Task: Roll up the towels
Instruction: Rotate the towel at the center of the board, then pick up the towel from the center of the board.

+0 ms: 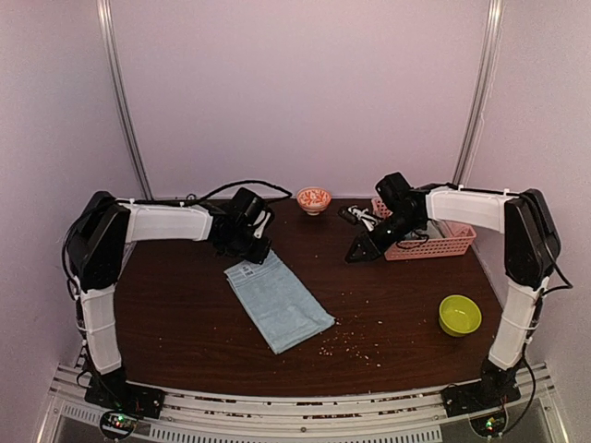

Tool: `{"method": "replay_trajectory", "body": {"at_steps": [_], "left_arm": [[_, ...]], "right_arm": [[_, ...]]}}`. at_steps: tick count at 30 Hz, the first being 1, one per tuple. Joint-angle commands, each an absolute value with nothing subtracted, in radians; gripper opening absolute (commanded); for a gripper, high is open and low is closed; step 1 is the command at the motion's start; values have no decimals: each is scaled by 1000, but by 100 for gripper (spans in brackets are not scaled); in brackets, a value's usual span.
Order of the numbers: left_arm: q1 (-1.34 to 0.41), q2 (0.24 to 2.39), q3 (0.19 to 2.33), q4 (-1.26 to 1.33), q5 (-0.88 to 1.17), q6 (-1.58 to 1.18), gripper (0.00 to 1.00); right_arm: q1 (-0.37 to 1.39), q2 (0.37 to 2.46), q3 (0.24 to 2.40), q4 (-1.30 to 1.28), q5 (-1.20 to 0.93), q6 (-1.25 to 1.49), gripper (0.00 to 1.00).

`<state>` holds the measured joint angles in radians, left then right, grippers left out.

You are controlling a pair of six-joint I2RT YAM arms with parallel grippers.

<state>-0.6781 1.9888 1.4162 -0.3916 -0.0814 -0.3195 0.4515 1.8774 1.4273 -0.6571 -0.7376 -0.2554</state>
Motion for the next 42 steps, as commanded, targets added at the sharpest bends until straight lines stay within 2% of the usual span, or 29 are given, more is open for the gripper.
{"method": "replay_trajectory", "body": {"at_steps": [1, 5, 14, 16, 18, 22, 27, 31, 32, 33, 35, 36, 40, 42], "left_arm": [[-677, 2099, 1513, -410, -89, -291, 4], [-679, 2234, 1646, -438, 14, -286, 2], [-751, 2457, 1962, -444, 139, -256, 1], [-749, 2469, 2007, -460, 116, -257, 5], [-749, 2443, 2023, -486, 78, -235, 13], [-757, 2248, 1904, -476, 53, -124, 28], [-819, 1906, 1520, -348, 10, -14, 36], [-902, 1716, 1258, -328, 17, 4, 37], [-924, 1689, 1232, -337, 14, 3, 36], [-943, 1670, 1194, -343, 8, 0, 36], [-978, 1652, 1128, -355, 9, -10, 33], [-993, 1653, 1106, -356, 12, -16, 32], [-1039, 1680, 1051, -334, 37, -47, 29], [-1055, 1701, 1037, -325, 38, -55, 27]], "right_arm": [[451, 1773, 1422, -586, -585, -236, 19], [421, 1723, 1375, -542, -517, -218, 19], [281, 1711, 1337, -518, -637, -189, 20], [274, 1715, 1342, -527, -656, -193, 20], [273, 1710, 1350, -539, -669, -208, 21], [272, 1649, 1346, -529, -668, -236, 21], [272, 1550, 1360, -510, -624, -243, 25], [274, 1459, 1380, -475, -579, -239, 35], [274, 1443, 1380, -454, -562, -230, 40], [273, 1433, 1377, -427, -547, -220, 50], [263, 1450, 1385, -415, -539, -176, 87], [256, 1473, 1400, -436, -557, -176, 97], [263, 1567, 1463, -579, -670, -274, 100], [276, 1567, 1449, -584, -696, -291, 94]]}}
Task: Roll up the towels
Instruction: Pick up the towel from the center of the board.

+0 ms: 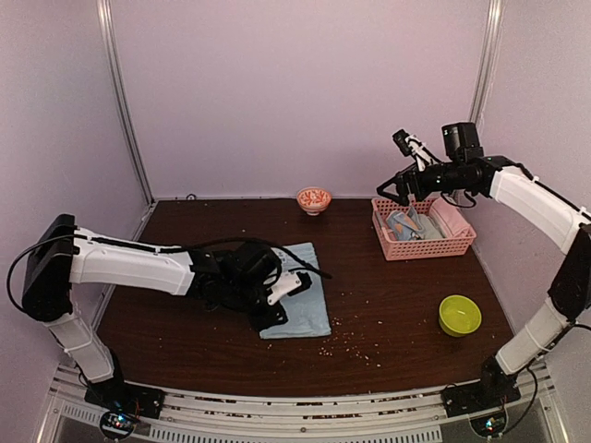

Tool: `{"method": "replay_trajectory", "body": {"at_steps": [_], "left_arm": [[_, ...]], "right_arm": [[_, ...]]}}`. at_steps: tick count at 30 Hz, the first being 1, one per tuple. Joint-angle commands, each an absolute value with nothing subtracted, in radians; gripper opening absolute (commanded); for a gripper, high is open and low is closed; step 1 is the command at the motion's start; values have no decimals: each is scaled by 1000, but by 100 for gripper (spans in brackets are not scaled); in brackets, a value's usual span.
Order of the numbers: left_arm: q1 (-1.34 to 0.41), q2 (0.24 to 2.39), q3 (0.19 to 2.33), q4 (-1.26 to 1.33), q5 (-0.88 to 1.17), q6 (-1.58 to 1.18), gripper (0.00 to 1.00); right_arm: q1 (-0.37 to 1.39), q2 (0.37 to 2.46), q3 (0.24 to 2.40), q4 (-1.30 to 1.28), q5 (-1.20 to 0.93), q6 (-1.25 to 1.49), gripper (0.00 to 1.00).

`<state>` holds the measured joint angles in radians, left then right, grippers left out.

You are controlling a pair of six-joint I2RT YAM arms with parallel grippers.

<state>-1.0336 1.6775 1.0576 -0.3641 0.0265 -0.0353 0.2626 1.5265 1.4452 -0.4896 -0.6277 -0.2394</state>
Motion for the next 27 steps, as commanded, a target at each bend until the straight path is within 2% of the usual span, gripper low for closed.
{"method": "replay_trajectory", "body": {"at_steps": [1, 5, 12, 17, 20, 25, 27], "left_arm": [[-1063, 1711, 1030, -319, 40, -58, 26], [-1077, 1744, 998, -286, 68, -58, 26], [-1105, 1777, 975, -238, 3, -26, 34], [-1147, 1834, 1000, -252, -88, 25, 34], [-1157, 1879, 1020, -277, -117, 45, 28], [-1160, 1916, 1041, -320, -123, 50, 3], [-1160, 1917, 1060, -350, -122, 40, 0]], "right_arm": [[282, 1557, 1434, -574, -711, -296, 90], [324, 1516, 1371, -569, -731, -338, 83], [410, 1458, 1240, -560, -624, -425, 82], [472, 1427, 1154, -550, -575, -486, 81], [512, 1425, 1114, -561, -575, -523, 78], [538, 1418, 1096, -622, -609, -587, 73], [539, 1411, 1112, -686, -642, -624, 70]]}}
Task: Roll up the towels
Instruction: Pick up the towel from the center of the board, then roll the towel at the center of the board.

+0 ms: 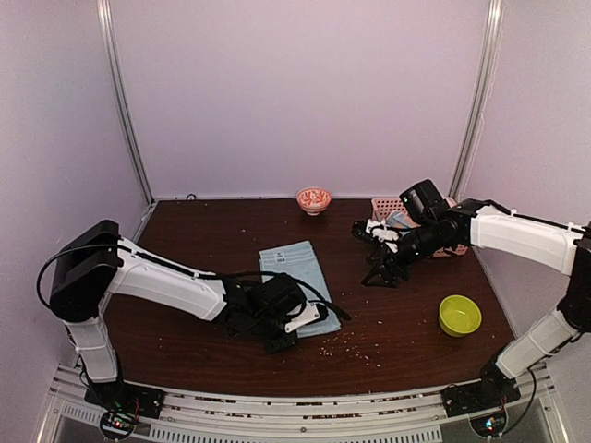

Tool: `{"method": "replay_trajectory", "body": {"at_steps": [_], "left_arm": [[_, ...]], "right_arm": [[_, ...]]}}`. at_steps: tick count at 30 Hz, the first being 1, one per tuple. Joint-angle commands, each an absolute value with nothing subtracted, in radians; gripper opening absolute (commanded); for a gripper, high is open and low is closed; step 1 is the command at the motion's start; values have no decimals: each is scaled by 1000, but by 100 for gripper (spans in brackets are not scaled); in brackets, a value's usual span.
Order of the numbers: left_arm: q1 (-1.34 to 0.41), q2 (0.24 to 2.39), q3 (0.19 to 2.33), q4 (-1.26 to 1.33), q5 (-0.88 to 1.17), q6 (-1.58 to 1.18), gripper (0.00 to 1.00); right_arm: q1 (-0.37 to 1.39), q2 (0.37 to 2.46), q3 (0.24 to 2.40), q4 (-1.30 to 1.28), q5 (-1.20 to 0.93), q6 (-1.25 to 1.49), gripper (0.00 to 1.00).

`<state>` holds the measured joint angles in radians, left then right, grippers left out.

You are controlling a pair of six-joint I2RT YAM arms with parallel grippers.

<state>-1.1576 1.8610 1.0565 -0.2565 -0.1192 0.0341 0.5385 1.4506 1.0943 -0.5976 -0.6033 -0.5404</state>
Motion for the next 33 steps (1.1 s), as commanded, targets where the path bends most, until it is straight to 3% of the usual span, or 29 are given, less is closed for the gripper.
{"method": "replay_trajectory", "body": {"at_steps": [1, 5, 10, 18, 24, 33], "left_arm": [[-1160, 1916, 1074, -368, -109, 33, 0], [-1152, 1909, 1151, -416, 50, -18, 0], [-1100, 1954, 1243, -465, 401, -97, 0], [-981, 1978, 1244, -406, 725, -227, 0], [-909, 2013, 1185, -309, 869, -294, 0], [-880, 2058, 1146, -263, 917, -314, 0]], "right_arm": [[542, 1406, 1120, -718, -663, -652, 69], [587, 1396, 1126, -819, -672, -737, 61], [610, 1383, 1135, -878, -647, -749, 60], [684, 1333, 1145, -977, -616, -804, 54], [791, 1346, 1035, -788, -485, -705, 47], [998, 1498, 1011, -501, -301, -640, 49]]}}
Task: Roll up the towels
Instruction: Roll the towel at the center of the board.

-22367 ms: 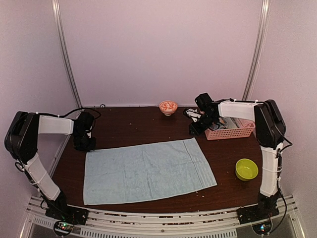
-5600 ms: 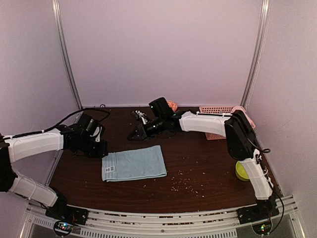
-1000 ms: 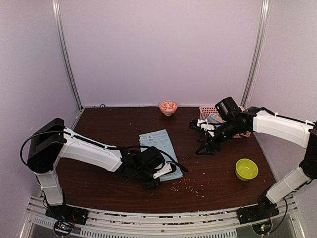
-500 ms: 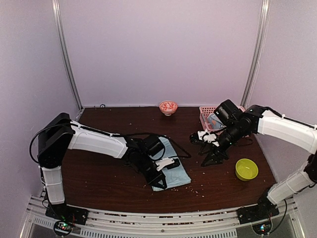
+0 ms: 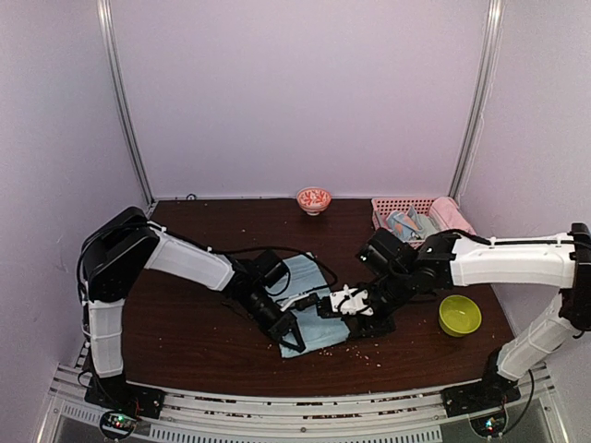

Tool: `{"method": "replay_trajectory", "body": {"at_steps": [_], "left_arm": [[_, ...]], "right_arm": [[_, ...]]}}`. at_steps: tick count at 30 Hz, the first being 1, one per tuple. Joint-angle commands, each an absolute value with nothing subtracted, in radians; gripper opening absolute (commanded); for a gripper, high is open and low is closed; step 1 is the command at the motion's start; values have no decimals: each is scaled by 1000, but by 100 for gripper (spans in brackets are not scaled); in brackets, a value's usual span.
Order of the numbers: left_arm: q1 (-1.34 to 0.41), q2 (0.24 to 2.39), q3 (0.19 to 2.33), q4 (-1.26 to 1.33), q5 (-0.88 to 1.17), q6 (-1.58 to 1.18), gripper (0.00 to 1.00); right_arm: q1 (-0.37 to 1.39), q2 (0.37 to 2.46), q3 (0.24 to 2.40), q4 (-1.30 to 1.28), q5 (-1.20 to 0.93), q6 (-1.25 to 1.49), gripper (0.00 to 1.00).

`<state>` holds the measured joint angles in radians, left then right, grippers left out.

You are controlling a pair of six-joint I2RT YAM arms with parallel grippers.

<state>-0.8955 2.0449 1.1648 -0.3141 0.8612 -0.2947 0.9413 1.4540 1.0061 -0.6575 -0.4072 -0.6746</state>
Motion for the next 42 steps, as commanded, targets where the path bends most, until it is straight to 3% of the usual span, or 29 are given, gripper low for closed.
{"method": "replay_trajectory", "body": {"at_steps": [1, 18, 21, 31, 42], "left_arm": [[-878, 2059, 1143, -258, 920, -316, 0], [-853, 2072, 1143, -256, 957, -309, 0], [-852, 2072, 1148, -264, 962, -299, 0], [-849, 2049, 1143, -333, 1014, -268, 0], [-848, 2014, 1145, -421, 1040, -263, 0]], "right_arm": [[1012, 1513, 1011, -490, -294, -647, 50], [1066, 1684, 969, -341, -240, -695, 53], [1067, 1712, 964, -319, -215, -689, 46], [1065, 1738, 994, -412, -251, -675, 8], [963, 1833, 1132, -711, -557, -651, 2]]}}
